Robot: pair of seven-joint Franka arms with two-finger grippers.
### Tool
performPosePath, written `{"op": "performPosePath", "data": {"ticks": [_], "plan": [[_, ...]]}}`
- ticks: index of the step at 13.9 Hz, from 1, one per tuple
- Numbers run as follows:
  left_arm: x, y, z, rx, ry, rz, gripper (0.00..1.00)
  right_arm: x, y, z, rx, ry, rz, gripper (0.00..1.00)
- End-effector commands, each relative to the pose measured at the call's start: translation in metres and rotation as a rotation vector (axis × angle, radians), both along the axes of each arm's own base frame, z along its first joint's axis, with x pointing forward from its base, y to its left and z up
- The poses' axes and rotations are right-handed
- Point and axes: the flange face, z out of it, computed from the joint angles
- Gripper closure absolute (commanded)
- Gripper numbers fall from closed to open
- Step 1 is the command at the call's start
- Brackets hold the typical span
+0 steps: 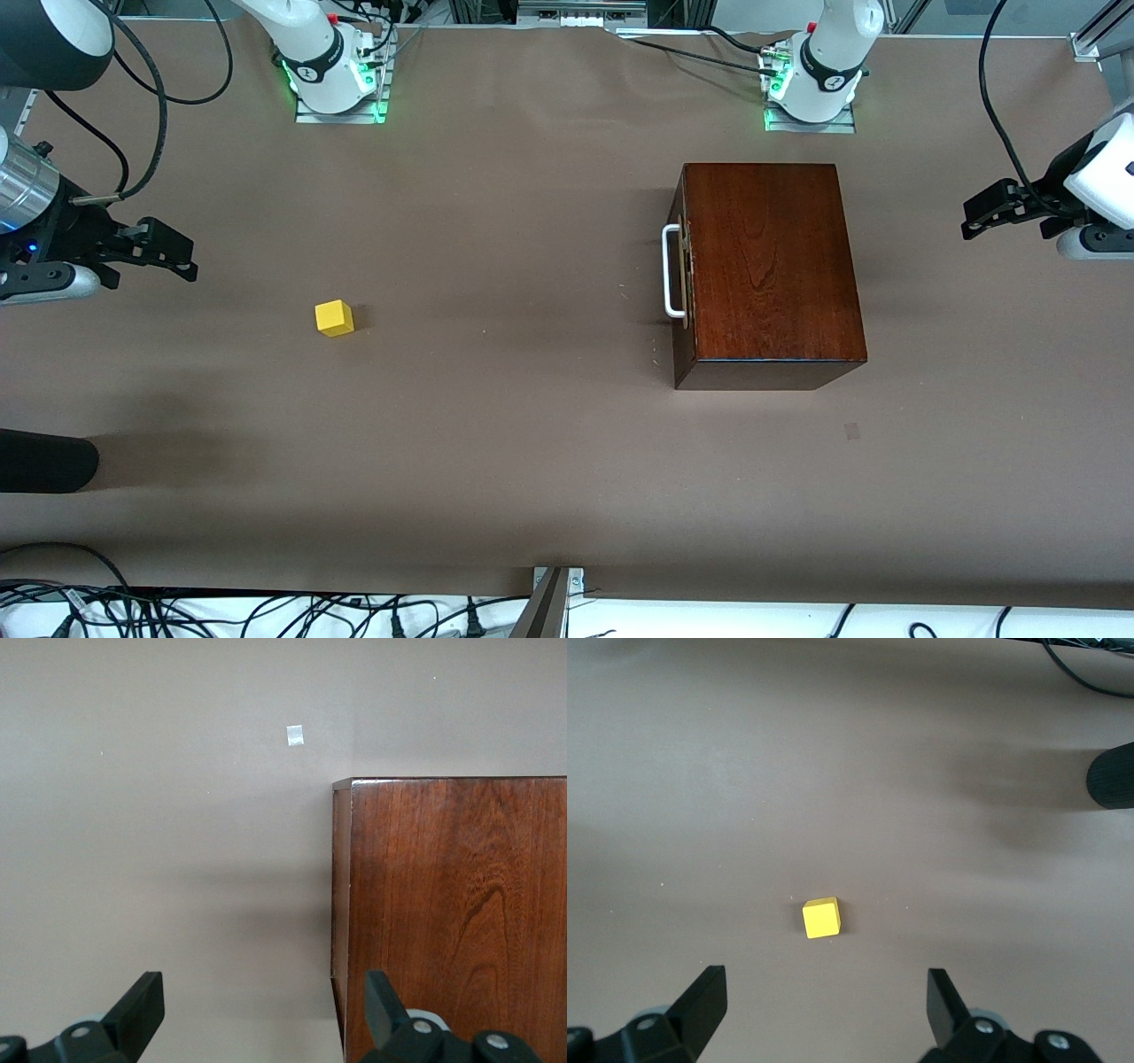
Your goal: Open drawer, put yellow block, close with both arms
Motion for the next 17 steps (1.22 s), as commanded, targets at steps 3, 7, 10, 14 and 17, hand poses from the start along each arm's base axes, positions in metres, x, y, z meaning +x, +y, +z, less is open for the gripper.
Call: {"op": "performPosePath", "data": {"ticks": [3, 7, 10, 14, 17], "plan": [[0.004, -0.002, 0.007, -0.004, 0.003, 0.005, 0.00, -0.005, 0.002, 0.008, 0.007, -0.007, -0.005, 0.00], [0.004, -0.002, 0.007, -0.004, 0.003, 0.005, 0.00, -0.004, 0.001, 0.008, 0.006, -0.011, -0.006, 0.00], [0.004, -0.002, 0.006, -0.004, 0.005, 0.007, 0.00, -0.004, -0.001, 0.008, 0.005, -0.011, -0.006, 0.00], [0.004, -0.003, 0.006, -0.002, 0.006, 0.005, 0.00, -0.004, 0.000, 0.008, 0.004, -0.011, -0.003, 0.00], [-0.004, -0.021, 0.001, 0.001, 0.078, -0.028, 0.00, -0.004, 0.000, 0.008, 0.004, -0.011, -0.005, 0.00]]}}
